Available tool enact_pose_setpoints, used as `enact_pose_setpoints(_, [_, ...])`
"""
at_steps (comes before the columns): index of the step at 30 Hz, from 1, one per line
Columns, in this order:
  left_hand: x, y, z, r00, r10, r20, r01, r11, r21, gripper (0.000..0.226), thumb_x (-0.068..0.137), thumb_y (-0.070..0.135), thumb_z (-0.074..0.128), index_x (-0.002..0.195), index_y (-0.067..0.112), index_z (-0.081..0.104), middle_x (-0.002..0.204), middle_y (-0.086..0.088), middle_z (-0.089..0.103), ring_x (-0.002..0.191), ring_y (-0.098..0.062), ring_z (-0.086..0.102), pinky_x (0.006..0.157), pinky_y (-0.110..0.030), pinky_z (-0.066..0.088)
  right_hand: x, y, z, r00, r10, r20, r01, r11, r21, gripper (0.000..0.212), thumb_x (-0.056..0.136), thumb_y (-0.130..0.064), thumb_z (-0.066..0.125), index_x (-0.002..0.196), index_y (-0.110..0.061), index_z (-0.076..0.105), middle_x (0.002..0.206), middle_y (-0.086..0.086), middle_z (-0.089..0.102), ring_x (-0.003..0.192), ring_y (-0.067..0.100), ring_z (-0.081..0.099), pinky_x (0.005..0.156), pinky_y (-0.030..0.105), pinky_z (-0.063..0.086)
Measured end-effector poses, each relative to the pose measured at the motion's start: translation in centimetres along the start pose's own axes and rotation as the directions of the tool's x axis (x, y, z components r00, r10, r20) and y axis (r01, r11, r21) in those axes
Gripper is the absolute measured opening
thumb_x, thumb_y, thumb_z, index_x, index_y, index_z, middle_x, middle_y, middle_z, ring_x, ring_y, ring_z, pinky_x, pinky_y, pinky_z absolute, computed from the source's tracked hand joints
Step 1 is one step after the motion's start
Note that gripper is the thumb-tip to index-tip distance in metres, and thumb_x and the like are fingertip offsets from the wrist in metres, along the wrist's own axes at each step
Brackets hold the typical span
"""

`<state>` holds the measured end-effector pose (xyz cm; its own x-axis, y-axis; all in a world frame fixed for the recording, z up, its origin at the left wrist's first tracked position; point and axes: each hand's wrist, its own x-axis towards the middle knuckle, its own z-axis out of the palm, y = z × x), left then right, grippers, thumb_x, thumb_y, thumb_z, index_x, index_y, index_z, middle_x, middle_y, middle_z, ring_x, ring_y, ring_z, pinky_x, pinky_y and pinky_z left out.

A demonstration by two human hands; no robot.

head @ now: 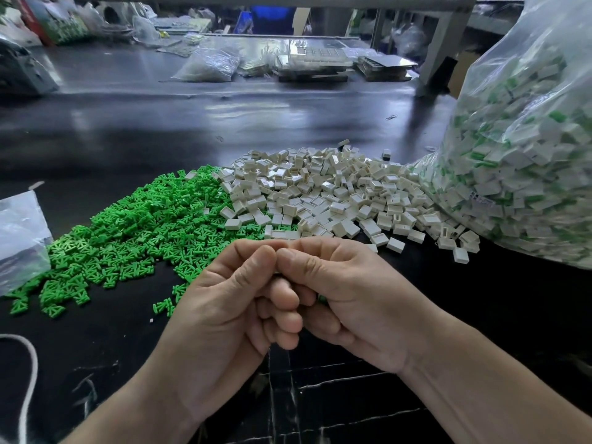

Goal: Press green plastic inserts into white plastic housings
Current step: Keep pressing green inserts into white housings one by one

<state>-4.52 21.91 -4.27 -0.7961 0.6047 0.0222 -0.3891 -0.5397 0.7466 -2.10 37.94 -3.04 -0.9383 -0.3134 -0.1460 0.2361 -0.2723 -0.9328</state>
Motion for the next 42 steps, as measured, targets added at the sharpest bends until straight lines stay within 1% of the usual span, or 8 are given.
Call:
enact_pose_setpoints(10, [-0.1, -0.1, 0.8, 0.995, 0.026, -0.097, -0.021, 0.998, 0.057, 0.015, 0.084, 0.025, 0.061, 0.084, 0.015, 0.072, 0.054, -0.008, 0.061, 0.039, -0.015, 0.059, 0.037, -0.022, 0.048, -0.1, 0.0, 0.3, 1.000, -0.005, -0.001, 0.005, 1.000, -0.003, 0.027, 0.098, -0.029, 0.062, 0.091, -0.003, 0.062, 0.069, 0.010, 0.050, 0.041, 0.012, 0.037, 0.032, 0.019, 0.024])
enact_pose_setpoints(14, [0.0, 0.3, 0.3, 0.995, 0.070, -0.072, -0.056, 0.983, 0.177, 0.019, 0.090, 0.023, 0.058, 0.096, 0.011, 0.071, 0.063, -0.013, 0.065, 0.048, -0.022, 0.064, 0.044, -0.026, 0.052, 0.2, 0.0, 0.1, 1.000, -0.016, -0.025, 0.016, 0.999, -0.034, 0.050, 0.095, -0.031, 0.059, 0.118, 0.013, 0.052, 0.060, 0.001, 0.056, 0.039, 0.006, 0.043, 0.032, 0.017, 0.028])
enact_pose_setpoints(19, [0.2, 0.5, -0.6, 0.949, 0.235, -0.211, -0.101, 0.859, 0.501, 0.014, 0.086, 0.027, 0.059, 0.088, 0.019, 0.071, 0.065, -0.016, 0.066, 0.052, -0.027, 0.063, 0.045, -0.029, 0.051, 0.3, -0.6, -0.6, 0.992, -0.040, -0.118, 0.042, 0.999, 0.016, 0.022, 0.090, -0.024, 0.061, 0.076, -0.008, 0.061, 0.060, -0.001, 0.055, 0.039, 0.008, 0.043, 0.034, 0.017, 0.031])
enact_pose_setpoints(23, [0.0, 1.1, -1.8, 0.889, 0.389, -0.243, -0.065, 0.630, 0.774, 0.015, 0.094, 0.019, 0.057, 0.086, 0.027, 0.068, 0.070, -0.008, 0.070, 0.056, -0.021, 0.065, 0.049, -0.024, 0.053, 0.4, -2.1, -2.4, 0.977, -0.120, -0.177, 0.182, 0.901, 0.393, 0.018, 0.065, -0.018, 0.073, 0.075, -0.016, 0.058, 0.073, 0.004, 0.061, 0.048, 0.011, 0.050, 0.032, 0.016, 0.036])
enact_pose_setpoints(29, [-0.1, -0.2, -1.4, 0.924, 0.383, 0.009, -0.001, -0.020, 1.000, 0.029, 0.083, 0.056, 0.048, 0.094, 0.037, 0.067, 0.086, 0.022, 0.062, 0.084, 0.006, 0.058, 0.066, -0.010, 0.044, 0.7, -1.9, -3.1, 0.981, -0.030, -0.190, 0.117, 0.876, 0.467, 0.016, 0.076, -0.025, 0.068, 0.081, -0.017, 0.055, 0.073, 0.003, 0.058, 0.047, 0.009, 0.048, 0.029, 0.016, 0.034])
enact_pose_setpoints(34, [0.1, -0.8, -1.3, 0.936, 0.334, 0.107, -0.048, -0.178, 0.983, 0.033, 0.089, 0.060, 0.050, 0.100, 0.035, 0.069, 0.094, 0.019, 0.058, 0.085, -0.002, 0.057, 0.070, -0.025, 0.048, 0.7, -1.9, -3.1, 0.991, -0.011, -0.136, 0.081, 0.851, 0.519, 0.013, 0.075, -0.018, 0.064, 0.086, -0.012, 0.061, 0.075, 0.006, 0.057, 0.048, 0.010, 0.050, 0.027, 0.017, 0.034])
enact_pose_setpoints(38, [0.6, -1.4, -1.0, 0.951, 0.225, 0.212, -0.094, -0.444, 0.891, 0.042, 0.084, 0.057, 0.054, 0.104, 0.026, 0.073, 0.090, 0.006, 0.058, 0.084, -0.017, 0.056, 0.067, -0.026, 0.041, 0.7, -1.8, -3.3, 0.984, 0.010, -0.179, 0.077, 0.878, 0.473, 0.016, 0.075, -0.019, 0.071, 0.086, -0.012, 0.061, 0.076, 0.008, 0.061, 0.049, 0.012, 0.053, 0.029, 0.016, 0.035])
enact_pose_setpoints(42, [1.1, -2.1, -0.7, 0.950, 0.185, 0.251, -0.126, -0.508, 0.852, 0.038, 0.075, 0.052, 0.062, 0.096, 0.024, 0.076, 0.080, 0.003, 0.053, 0.075, -0.021, 0.052, 0.064, -0.034, 0.044, 0.9, -1.7, -3.4, 0.978, 0.072, -0.195, 0.009, 0.923, 0.384, 0.018, 0.073, -0.025, 0.075, 0.068, -0.014, 0.062, 0.077, 0.008, 0.064, 0.050, 0.012, 0.055, 0.029, 0.016, 0.035])
